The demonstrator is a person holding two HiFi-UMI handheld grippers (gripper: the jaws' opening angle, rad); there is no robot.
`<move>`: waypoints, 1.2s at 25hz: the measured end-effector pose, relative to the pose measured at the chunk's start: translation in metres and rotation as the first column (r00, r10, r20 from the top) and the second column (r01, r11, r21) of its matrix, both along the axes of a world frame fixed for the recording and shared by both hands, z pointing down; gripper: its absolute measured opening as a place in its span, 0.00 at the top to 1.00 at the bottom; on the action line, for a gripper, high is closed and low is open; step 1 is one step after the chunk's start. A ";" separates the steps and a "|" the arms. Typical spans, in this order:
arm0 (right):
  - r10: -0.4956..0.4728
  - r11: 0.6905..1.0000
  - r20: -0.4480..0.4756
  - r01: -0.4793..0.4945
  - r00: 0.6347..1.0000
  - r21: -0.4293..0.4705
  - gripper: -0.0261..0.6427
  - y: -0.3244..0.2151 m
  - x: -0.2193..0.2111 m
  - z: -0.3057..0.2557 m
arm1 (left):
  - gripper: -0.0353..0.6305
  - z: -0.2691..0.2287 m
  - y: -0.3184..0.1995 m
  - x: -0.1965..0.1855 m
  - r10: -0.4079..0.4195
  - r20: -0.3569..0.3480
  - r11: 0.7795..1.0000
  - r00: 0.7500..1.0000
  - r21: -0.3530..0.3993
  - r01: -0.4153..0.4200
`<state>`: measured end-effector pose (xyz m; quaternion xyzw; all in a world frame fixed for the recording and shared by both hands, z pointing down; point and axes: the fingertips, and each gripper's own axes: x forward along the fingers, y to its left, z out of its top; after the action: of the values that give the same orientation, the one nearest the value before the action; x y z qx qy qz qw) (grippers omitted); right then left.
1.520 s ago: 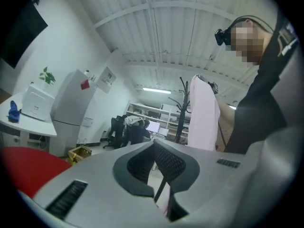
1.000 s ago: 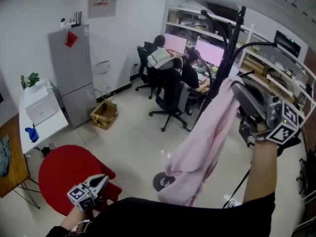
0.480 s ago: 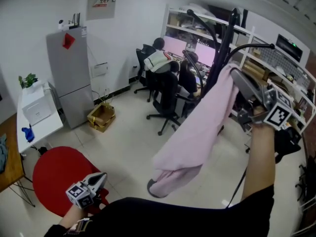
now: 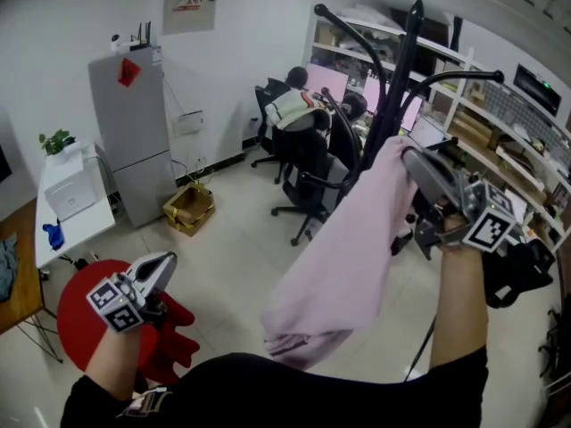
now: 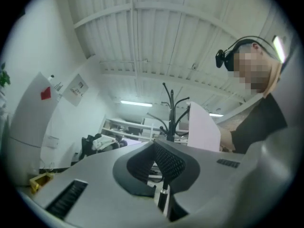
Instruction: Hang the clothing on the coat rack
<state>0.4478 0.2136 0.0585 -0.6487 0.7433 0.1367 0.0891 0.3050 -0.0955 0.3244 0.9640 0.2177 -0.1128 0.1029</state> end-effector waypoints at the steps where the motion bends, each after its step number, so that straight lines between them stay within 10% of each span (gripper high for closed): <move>1: -0.005 1.000 0.008 0.005 1.000 0.003 0.94 0.001 0.000 0.004 | 0.94 -0.024 0.012 0.008 0.039 -0.029 0.999 0.999 0.020 -0.038; 9: 0.049 0.999 0.051 -0.048 0.998 -0.022 0.94 -0.009 0.020 0.033 | 0.94 -0.166 0.183 0.068 0.425 -0.105 0.878 0.899 0.287 -0.382; 12: -0.010 0.999 0.048 0.008 0.999 0.042 0.94 -0.002 0.001 0.015 | 0.80 -0.172 0.220 0.080 0.489 -0.092 0.832 0.867 0.347 -0.433; 23: -0.105 0.994 -0.128 0.109 0.986 0.022 0.94 -0.015 -0.076 -0.027 | 0.64 -0.169 0.258 0.078 0.592 -0.077 0.767 0.803 0.359 -0.531; 30: -0.017 1.000 -0.112 0.019 0.994 0.018 0.94 -0.037 -0.042 -0.047 | 0.64 -0.178 0.249 0.079 0.589 -0.114 0.780 0.800 0.339 -0.526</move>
<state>0.4053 0.1763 0.0113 -0.6324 0.7516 0.1793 0.0548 0.3843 0.1539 0.1463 0.8419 0.5182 -0.1466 -0.0348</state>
